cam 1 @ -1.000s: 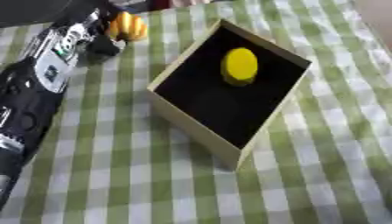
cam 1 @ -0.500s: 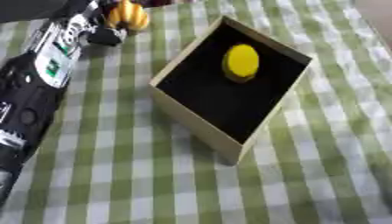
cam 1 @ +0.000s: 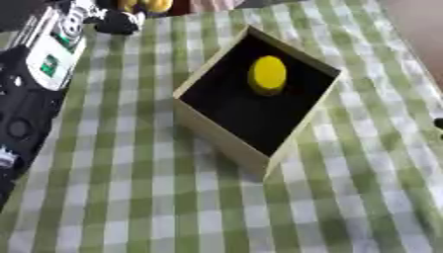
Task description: Pick up objects on the table and place them in the box.
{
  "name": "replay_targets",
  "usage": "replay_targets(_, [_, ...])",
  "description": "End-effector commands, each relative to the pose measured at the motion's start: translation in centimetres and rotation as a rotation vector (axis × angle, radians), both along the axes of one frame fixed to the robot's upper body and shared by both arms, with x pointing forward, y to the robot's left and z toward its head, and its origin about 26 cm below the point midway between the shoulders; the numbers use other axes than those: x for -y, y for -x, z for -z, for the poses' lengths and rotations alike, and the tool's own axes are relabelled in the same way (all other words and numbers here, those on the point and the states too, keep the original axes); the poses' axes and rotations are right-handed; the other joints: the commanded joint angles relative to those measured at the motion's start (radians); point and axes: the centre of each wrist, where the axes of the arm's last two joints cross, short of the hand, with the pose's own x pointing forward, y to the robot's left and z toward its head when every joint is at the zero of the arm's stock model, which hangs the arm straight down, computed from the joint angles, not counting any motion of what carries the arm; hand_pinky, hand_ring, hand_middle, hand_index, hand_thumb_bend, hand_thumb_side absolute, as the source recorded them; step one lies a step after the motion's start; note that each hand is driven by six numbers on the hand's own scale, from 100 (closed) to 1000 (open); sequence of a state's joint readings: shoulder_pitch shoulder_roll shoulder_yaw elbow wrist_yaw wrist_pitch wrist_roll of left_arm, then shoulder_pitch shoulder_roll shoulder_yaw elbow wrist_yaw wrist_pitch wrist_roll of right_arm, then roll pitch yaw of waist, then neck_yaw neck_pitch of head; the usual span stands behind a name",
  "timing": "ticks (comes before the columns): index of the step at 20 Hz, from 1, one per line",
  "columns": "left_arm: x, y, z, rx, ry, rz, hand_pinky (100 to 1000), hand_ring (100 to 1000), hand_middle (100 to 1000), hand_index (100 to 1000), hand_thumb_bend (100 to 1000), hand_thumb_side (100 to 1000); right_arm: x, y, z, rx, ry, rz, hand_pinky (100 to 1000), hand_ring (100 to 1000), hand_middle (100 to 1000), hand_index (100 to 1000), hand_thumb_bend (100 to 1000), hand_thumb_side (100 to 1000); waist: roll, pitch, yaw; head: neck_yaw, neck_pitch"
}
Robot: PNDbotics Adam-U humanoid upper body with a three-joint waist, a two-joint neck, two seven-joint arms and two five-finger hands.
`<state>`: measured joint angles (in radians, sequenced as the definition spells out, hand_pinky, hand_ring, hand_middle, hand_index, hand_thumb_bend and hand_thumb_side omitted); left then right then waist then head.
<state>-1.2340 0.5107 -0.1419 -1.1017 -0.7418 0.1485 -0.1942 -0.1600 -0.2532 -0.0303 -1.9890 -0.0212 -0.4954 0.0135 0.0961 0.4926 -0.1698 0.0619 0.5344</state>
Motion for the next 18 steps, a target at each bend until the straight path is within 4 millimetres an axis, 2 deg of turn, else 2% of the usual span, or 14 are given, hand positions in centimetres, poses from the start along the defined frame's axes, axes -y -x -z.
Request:
replay_targets(1, [1.3,2.9,-2.0,0.074,-0.058,0.115,645,590,543,639,100,228,0.7,0.2,-0.4,0.013,0.005,0.01,883,780,597,770,100,562,-0.007,-0.039,0.004,-0.013,0.014])
replay_targets(4, [3.9,6.5,-1.5,0.09,-0.119,0.268,640,587,540,639,100,212,1.0,0.3,-0.5,0.019,-0.001,0.02,882,780,599,770,100,560,-0.011,-0.052,0.014,-0.024,0.029])
replay_targets(8, [7.2,12.1,0.5,0.106,-0.203,0.462,633,576,533,640,100,216,1.6,0.4,-0.5,0.037,-0.01,0.036,881,780,600,771,100,557,-0.022,-0.063,0.036,-0.039,0.045])
replay_targets(11, [8.9,15.1,2.0,0.107,-0.214,0.566,617,554,516,639,100,236,1.9,0.5,-0.5,0.041,-0.018,0.048,881,780,601,771,100,558,-0.027,-0.071,0.056,-0.053,0.06])
replay_targets(13, [9.8,15.8,3.0,0.076,-0.204,0.61,609,546,511,639,100,250,2.0,0.5,-0.5,0.042,-0.023,0.052,881,780,601,771,100,559,-0.029,-0.073,0.065,-0.057,0.067])
replay_targets(18, [11.0,15.8,4.8,0.064,-0.237,0.617,611,555,516,644,100,225,1.9,0.5,-0.5,0.036,-0.025,0.053,882,780,600,771,100,561,-0.026,-0.075,0.074,-0.057,0.074])
